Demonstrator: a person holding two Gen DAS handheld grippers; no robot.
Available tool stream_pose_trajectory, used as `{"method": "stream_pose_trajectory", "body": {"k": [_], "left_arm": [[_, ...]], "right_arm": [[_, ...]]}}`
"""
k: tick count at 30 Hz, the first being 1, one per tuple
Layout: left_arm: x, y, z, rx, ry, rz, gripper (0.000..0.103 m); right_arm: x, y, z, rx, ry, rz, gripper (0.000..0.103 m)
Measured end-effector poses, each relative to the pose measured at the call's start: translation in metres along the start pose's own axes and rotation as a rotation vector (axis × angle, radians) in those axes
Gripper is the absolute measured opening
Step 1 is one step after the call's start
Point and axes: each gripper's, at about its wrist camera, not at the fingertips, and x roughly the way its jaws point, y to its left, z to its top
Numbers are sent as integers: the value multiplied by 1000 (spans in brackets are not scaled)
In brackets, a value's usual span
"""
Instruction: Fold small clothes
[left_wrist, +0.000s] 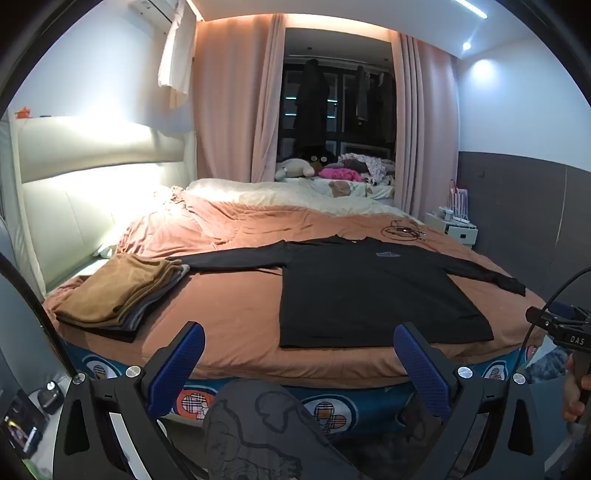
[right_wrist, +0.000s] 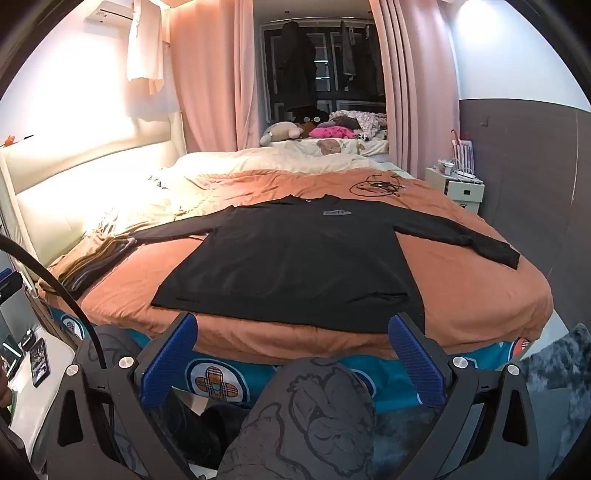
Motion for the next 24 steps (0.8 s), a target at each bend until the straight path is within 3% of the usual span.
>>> {"method": "stream_pose_trajectory", "body": {"k": [9, 24], "left_arm": [[-1, -15, -2, 18, -5, 34, 103], [-8, -7, -5, 35, -10, -15, 103]], "right_arm": [[-2, -4, 2, 9, -1, -3, 103], [-11, -7, -1, 8, -15, -27, 103]]}}
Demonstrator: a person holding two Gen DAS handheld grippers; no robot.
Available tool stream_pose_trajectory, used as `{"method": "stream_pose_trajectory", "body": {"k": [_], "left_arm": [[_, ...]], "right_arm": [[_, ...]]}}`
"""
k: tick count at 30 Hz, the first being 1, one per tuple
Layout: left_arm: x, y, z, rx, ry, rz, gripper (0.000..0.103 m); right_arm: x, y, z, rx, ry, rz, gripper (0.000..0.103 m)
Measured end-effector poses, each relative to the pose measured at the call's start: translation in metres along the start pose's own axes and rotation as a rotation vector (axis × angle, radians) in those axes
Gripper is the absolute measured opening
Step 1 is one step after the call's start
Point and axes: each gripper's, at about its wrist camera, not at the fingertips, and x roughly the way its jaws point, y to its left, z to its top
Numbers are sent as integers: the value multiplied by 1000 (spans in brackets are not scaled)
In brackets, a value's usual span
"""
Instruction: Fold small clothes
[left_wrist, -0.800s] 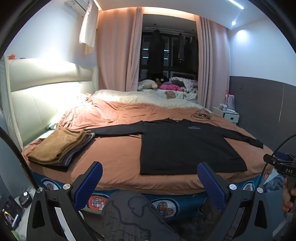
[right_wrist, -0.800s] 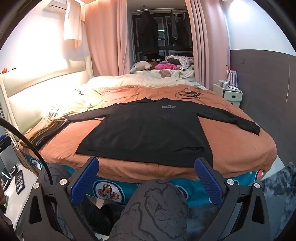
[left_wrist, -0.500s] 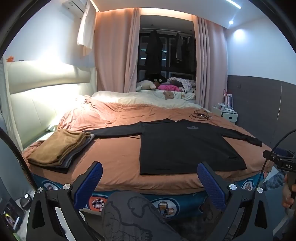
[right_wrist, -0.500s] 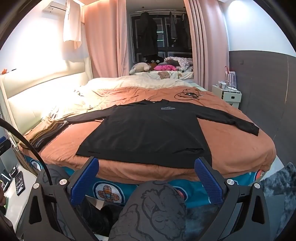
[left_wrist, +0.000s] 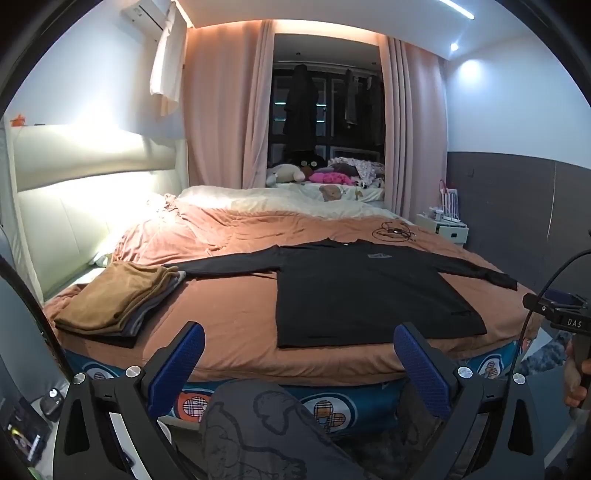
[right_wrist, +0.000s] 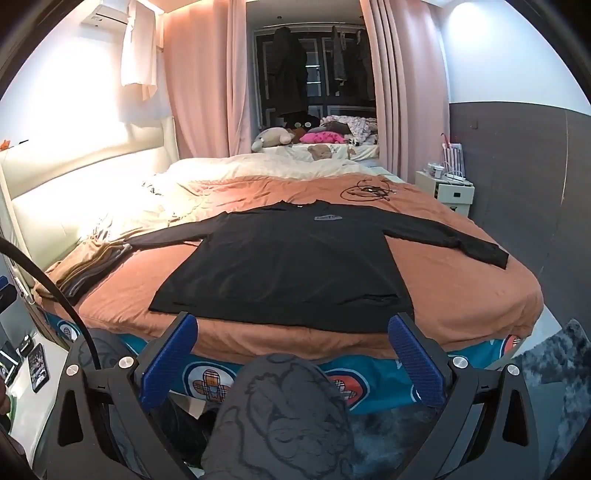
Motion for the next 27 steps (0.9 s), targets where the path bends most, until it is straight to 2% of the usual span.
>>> {"method": "stream_pose_trajectory", "body": {"k": [13, 27], "left_arm": [[-6, -8, -4, -1, -11, -16, 103], [-5, -4, -1, -10, -7, -9, 103]], "right_arm": [[-6, -9, -1, 5, -9, -3, 103], [-2, 1, -2, -9, -10, -2, 103]]}}
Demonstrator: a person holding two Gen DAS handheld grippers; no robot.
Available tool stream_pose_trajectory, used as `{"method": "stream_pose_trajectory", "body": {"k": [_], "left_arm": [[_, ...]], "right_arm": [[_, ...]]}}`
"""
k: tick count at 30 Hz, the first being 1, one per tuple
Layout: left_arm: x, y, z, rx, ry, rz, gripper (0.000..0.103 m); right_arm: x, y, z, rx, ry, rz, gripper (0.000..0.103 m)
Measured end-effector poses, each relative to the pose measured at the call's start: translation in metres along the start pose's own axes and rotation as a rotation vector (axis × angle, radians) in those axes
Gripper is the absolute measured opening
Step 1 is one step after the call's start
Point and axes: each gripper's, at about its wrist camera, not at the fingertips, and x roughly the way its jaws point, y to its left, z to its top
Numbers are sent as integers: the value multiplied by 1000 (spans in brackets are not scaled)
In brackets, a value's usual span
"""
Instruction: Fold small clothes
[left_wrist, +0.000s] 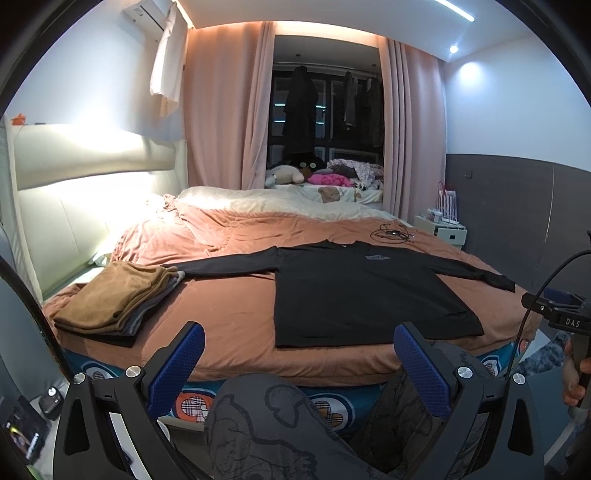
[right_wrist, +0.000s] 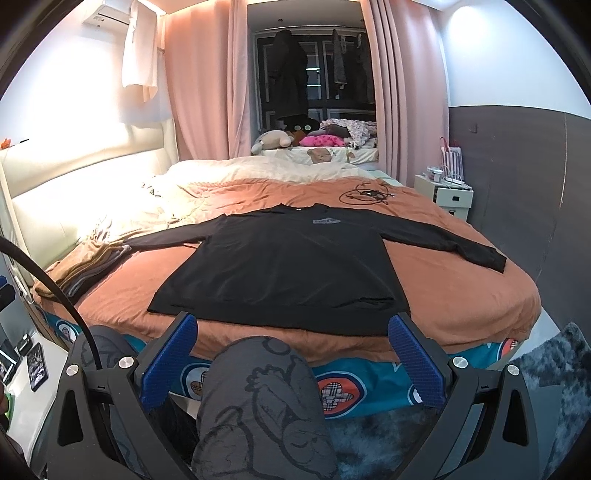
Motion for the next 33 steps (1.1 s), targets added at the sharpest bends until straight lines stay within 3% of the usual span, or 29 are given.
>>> {"method": "stream_pose_trajectory", "body": {"k": [33], "left_arm": [[11, 17, 2, -16, 15, 16, 103]], "right_arm": [[9, 10, 3, -21, 7, 18, 103]]}}
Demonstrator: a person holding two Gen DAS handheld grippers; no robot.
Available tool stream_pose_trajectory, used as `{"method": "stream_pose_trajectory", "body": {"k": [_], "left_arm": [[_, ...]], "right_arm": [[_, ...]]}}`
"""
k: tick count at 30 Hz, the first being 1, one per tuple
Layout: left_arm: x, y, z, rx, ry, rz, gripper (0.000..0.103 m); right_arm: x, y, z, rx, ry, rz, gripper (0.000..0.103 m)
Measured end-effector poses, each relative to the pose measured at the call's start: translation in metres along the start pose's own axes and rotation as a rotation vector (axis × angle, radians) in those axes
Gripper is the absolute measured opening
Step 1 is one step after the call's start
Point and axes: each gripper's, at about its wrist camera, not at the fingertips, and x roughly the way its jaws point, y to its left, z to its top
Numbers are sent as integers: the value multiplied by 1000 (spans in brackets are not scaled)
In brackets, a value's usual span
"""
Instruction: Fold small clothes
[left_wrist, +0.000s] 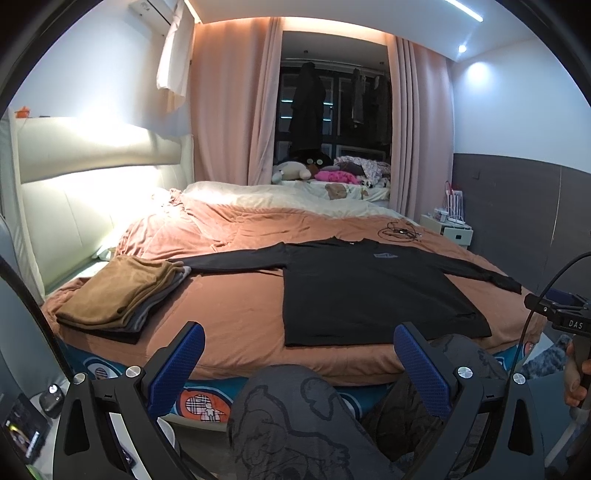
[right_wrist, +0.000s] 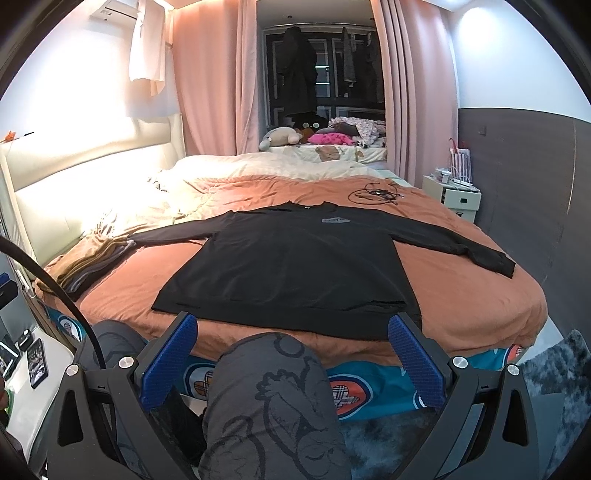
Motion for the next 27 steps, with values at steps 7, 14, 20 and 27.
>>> {"method": "stream_pose_trajectory", "body": {"k": [7, 14, 20, 27], "left_arm": [[10, 7, 2, -16, 8, -9, 103], [28, 12, 8, -26, 15, -28, 103], [55, 15, 18, -44, 25, -32, 103], [95, 26, 38, -68, 59, -26, 103]], "right_arm": [[11, 0, 6, -8, 8, 9, 103], [29, -5, 13, -2, 21, 15, 103], [54, -18, 21, 10, 39, 24, 103], [93, -29, 41, 38, 67, 31, 103]]}}
